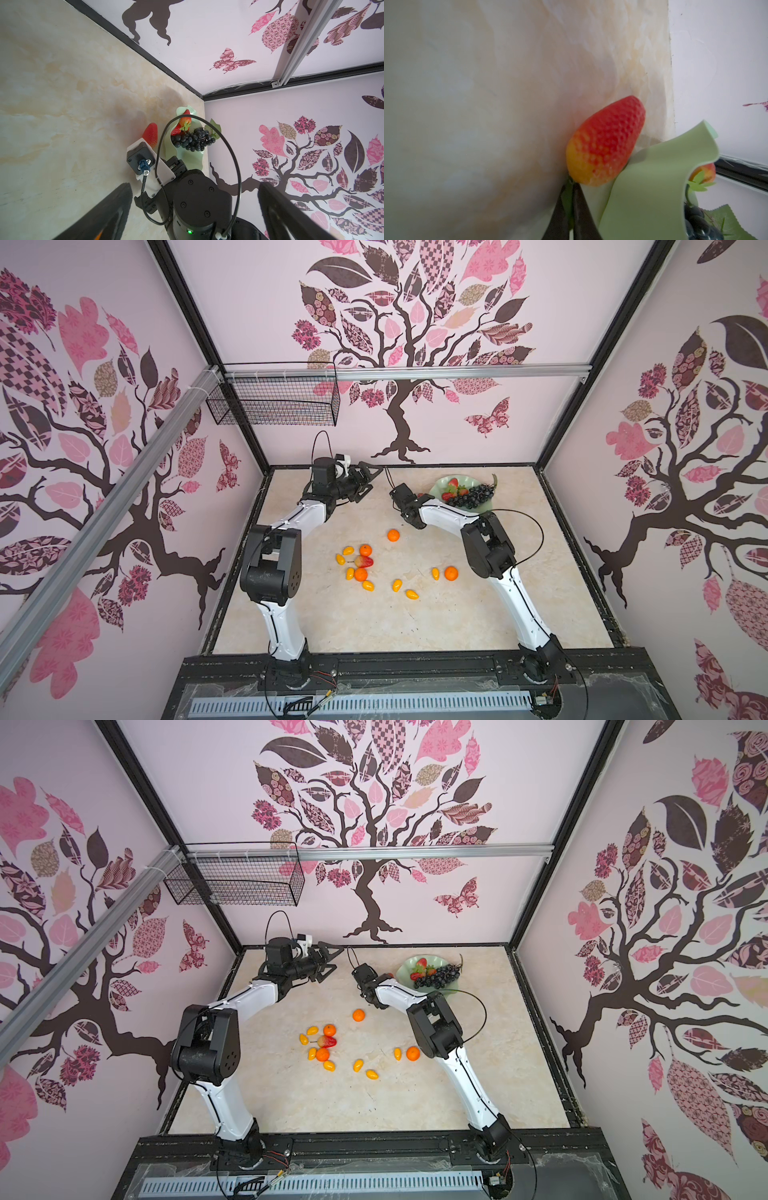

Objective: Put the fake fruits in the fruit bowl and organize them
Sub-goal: 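Close the right gripper on the strawberry's green leaves, then lift the strawberry into the bowl and open the right gripper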

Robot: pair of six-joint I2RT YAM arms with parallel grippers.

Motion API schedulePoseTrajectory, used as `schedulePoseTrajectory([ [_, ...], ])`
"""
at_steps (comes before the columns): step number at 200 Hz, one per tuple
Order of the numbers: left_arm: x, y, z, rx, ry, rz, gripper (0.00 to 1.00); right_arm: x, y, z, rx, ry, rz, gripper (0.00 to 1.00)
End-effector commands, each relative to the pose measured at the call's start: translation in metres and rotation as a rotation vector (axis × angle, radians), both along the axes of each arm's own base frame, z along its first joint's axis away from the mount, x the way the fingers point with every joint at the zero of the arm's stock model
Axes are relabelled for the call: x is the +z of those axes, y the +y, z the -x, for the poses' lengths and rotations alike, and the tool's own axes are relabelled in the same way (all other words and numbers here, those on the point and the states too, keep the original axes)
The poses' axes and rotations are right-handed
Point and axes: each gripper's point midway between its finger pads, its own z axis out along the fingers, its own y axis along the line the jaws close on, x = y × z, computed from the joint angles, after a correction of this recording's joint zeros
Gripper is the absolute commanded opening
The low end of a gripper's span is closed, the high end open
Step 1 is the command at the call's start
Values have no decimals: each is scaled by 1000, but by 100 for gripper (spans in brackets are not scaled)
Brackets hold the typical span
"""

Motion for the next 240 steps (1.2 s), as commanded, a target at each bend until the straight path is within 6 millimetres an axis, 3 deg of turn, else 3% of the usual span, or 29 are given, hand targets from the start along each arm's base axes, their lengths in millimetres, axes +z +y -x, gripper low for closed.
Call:
schedulePoseTrajectory([
  [1, -2, 6, -1, 7, -12, -22, 99, -21, -3, 5, -14, 48, -2, 6],
  [16, -3, 10, -2, 17, -11, -37, 98, -12, -1, 3, -17, 36, -23, 0],
  [37, -9, 14, 0, 29, 9, -81, 99, -3, 0, 3, -23, 26, -41, 0],
  [41, -10, 15, -1, 32, 11, -92, 99, 16, 2, 1, -22, -1, -65, 0],
  [62, -13, 18, 0, 44, 18, -143, 98, 35, 8, 3, -17, -12, -133, 0],
  [93, -15, 24, 1, 72, 18, -186, 99, 66, 23, 7, -14, -12, -312, 0],
  [155, -17, 24, 1, 75, 18, -209, 99, 108, 25, 17, -9, 6, -707, 0],
  [196, -23, 7, 5, 24, 28, -244, 99, 131, 8, 23, -30, 5, -979, 0],
  [240, -25, -26, 18, -57, -2, -296, 99, 154, -12, 27, -24, -67, -1098, 0],
])
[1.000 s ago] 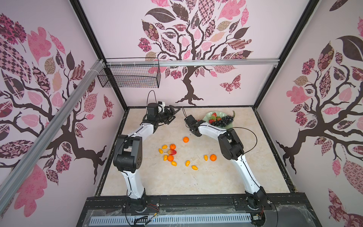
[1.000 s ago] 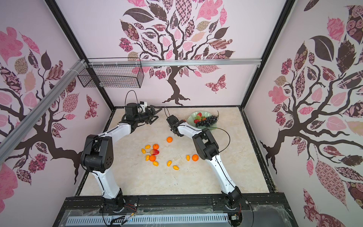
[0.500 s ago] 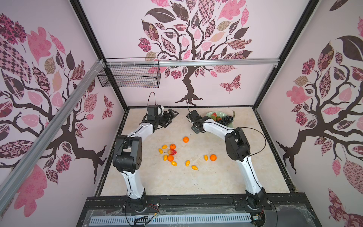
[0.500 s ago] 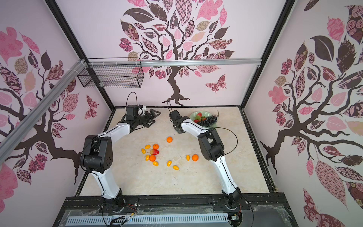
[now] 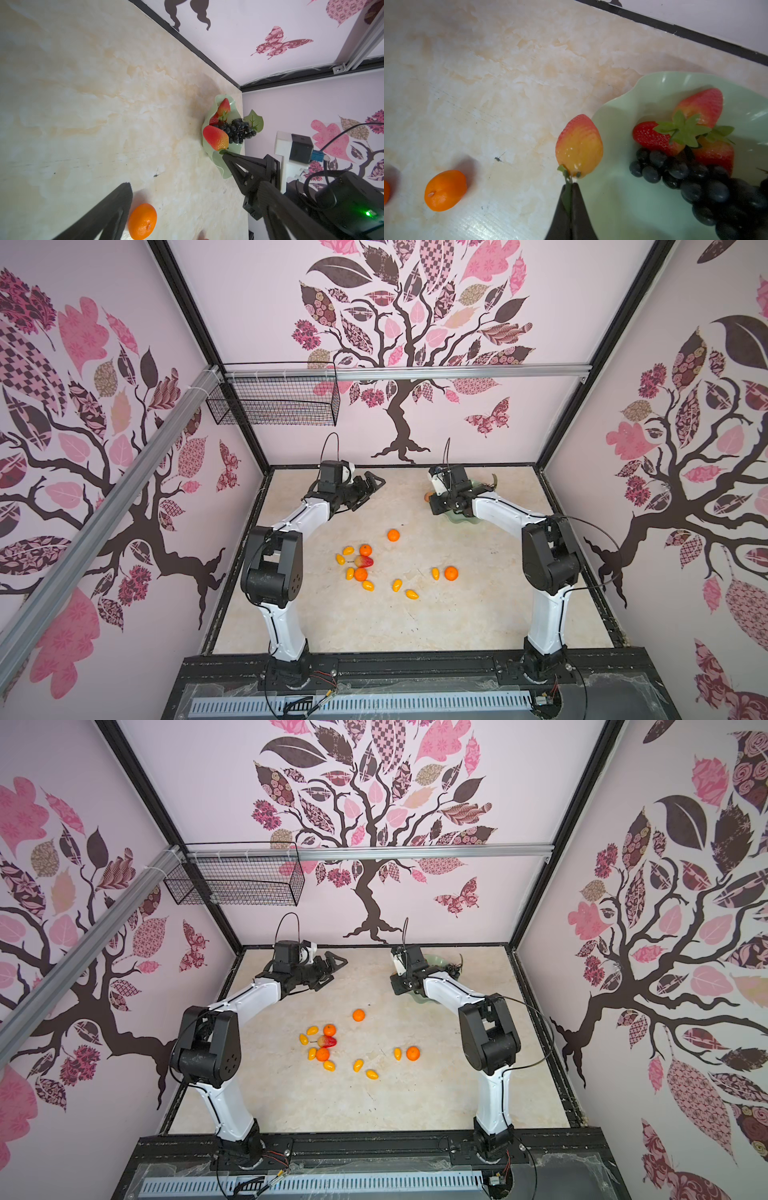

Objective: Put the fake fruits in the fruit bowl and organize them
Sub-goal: 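Lift the strawberry into the bowl and open the right gripper, then swing the right gripper toward the scattered fruits while the left gripper follows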

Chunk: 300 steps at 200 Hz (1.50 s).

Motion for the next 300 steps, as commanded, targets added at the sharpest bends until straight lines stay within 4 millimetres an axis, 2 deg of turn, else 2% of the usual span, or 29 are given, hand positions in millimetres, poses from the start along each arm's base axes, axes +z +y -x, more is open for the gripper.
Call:
schedulePoseTrajectory([
  [1, 16, -19, 0, -57, -63, -43, 99, 62, 9, -3, 14, -127, -166, 0],
  [26, 15, -40, 9, -105, -75, -62, 99, 76, -6, -6, -27, -155, -227, 0],
  [60, 12, -80, 26, -197, -96, -118, 99, 90, -35, -12, -110, -211, -245, 0],
  [97, -4, -123, 45, -273, -78, -140, 99, 84, -66, -24, -224, -225, -183, 0],
  [127, -3, -147, 47, -309, -87, -143, 99, 71, -90, -39, -319, -203, -138, 0],
  [177, 5, -165, 38, -330, -91, -135, 99, 49, -112, -60, -423, -185, -33, 0],
  [233, -3, -165, 38, -339, -79, -148, 99, 22, -128, -74, -484, -161, 75, 0],
  [270, -7, -165, 39, -341, -71, -150, 99, 4, -131, -75, -487, -125, 118, 0],
  [300, -12, -163, 41, -335, -64, -151, 99, -8, -125, -70, -459, -87, 104, 0],
])
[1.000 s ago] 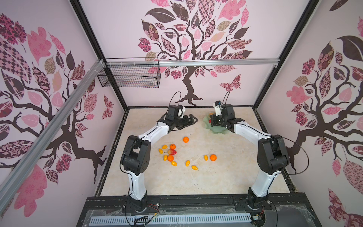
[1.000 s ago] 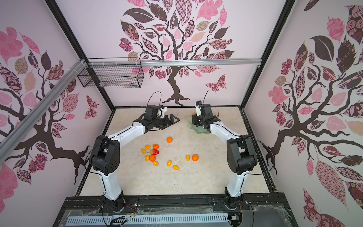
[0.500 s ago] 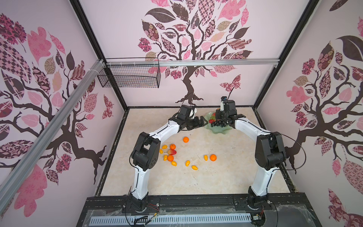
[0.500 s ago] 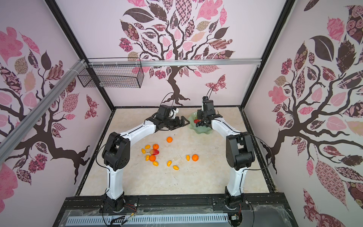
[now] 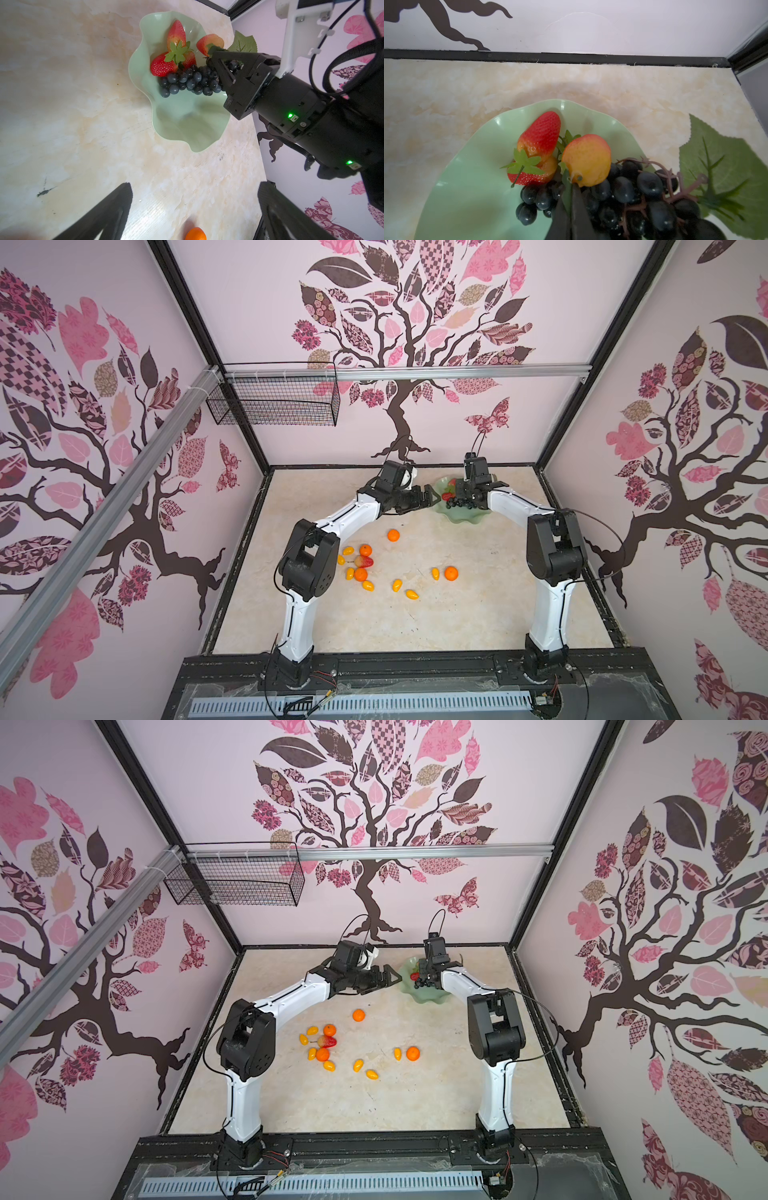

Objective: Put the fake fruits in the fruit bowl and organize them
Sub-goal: 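Swing the right gripper toward the scattered fruits while the left gripper follows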

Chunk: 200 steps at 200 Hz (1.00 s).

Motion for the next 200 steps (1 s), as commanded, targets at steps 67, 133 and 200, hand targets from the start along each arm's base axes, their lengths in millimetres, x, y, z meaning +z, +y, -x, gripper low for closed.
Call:
schedulePoseTrajectory([
  [67, 1, 1, 3, -4, -11, -6, 99, -3, 14, -4, 73, 18, -50, 22],
  [133, 23, 12, 19, 11, -21, -3, 99, 51, 35, 10, 180, -100, -153, 42],
  [200, 34, 50, 60, 69, -23, -57, 99, 78, 49, 58, 229, -116, -180, 49],
])
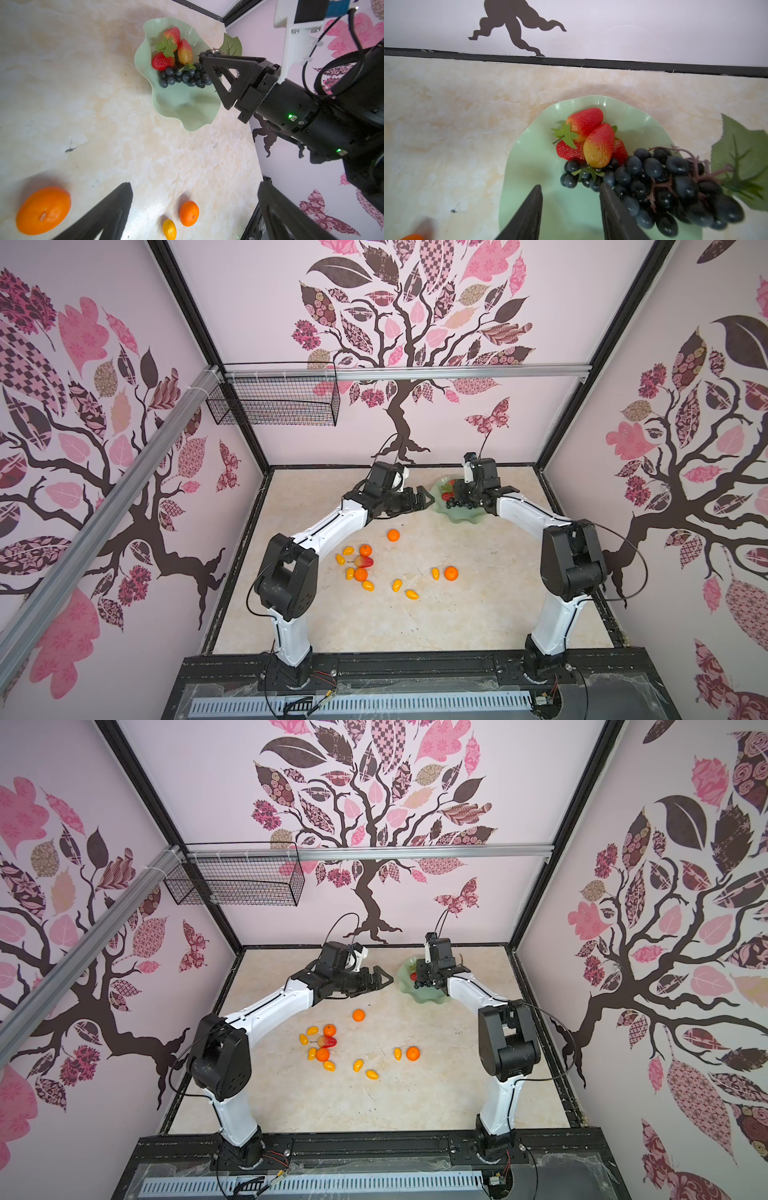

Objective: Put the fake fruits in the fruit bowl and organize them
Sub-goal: 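Swing the right gripper toward the scattered fruits while the left gripper follows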

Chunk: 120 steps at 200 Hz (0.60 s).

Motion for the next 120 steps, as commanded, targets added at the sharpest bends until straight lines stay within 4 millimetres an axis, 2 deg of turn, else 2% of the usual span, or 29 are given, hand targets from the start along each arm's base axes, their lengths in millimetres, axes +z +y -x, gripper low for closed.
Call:
schedulePoseTrajectory([
  [1, -6, 17, 19, 32, 15, -44, 99, 37, 12, 19, 33, -61, -35, 49],
  [30, -6, 40, 43, 79, 29, -87, 99, 41, 35, 53, 85, -62, -35, 49],
  [72, -10, 82, 81, 156, 24, -158, 99, 35, 74, 106, 179, -44, -81, 49],
  [120, -21, 121, 119, 241, 63, -192, 99, 18, 141, 161, 337, 9, -129, 49],
])
